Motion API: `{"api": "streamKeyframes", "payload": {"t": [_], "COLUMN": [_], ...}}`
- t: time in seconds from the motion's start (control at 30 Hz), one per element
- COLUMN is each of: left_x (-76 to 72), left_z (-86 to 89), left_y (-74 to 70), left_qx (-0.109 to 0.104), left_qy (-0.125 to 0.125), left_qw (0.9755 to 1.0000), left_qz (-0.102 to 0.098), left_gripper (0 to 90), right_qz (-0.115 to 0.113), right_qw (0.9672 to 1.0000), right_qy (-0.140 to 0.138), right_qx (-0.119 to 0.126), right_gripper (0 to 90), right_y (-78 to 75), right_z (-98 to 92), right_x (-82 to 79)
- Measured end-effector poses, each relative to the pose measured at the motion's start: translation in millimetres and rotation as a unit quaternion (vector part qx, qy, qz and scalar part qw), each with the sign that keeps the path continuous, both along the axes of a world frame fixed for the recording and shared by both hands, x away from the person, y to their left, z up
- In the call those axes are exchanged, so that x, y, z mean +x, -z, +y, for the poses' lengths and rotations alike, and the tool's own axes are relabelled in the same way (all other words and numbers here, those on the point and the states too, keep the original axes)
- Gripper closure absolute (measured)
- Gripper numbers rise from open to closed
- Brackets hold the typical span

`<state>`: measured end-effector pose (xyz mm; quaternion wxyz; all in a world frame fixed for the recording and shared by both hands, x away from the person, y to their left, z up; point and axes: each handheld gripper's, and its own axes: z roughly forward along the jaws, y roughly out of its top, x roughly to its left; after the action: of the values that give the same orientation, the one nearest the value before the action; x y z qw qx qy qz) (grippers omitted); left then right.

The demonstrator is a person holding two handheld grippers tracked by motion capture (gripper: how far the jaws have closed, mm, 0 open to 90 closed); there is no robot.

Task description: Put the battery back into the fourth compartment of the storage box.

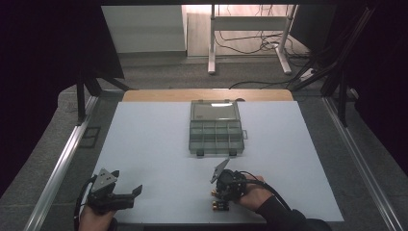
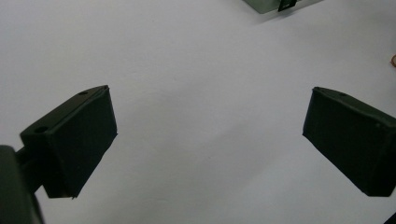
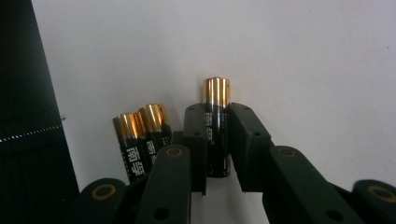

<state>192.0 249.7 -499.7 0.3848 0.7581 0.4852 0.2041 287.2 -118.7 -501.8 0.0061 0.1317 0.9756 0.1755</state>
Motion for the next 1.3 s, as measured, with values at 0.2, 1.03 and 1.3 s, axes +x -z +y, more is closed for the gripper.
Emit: {"api": "streamKeyframes", "payload": {"t": [0.2, 1.03, 1.3], "left_x": [0.1, 0.8, 1.1], "left_z": [-0.5, -0.5, -0.5], "left_y": [0.0, 0.2, 0.1], "left_qx": [0.002, 0.001, 0.0], "left_qy": [0.001, 0.001, 0.001], "left_qw": [1.0, 1.0, 1.0], "left_qz": [0.001, 0.001, 0.002], "left_gripper": [3.5, 3.6, 3.6], "right_qz": [-0.006, -0.019, -0.035], "right_qw": [0.9998, 0.9926, 0.9889], "right_qy": [0.005, 0.078, 0.098], "right_qx": [0.016, 0.091, 0.106], "right_gripper": [76.6, 76.7, 76.7], "right_y": [-4.1, -35.9, -47.6], "right_z": [-2.3, -25.4, -29.8], "right_x": [0.7, 33.3, 49.8]}}
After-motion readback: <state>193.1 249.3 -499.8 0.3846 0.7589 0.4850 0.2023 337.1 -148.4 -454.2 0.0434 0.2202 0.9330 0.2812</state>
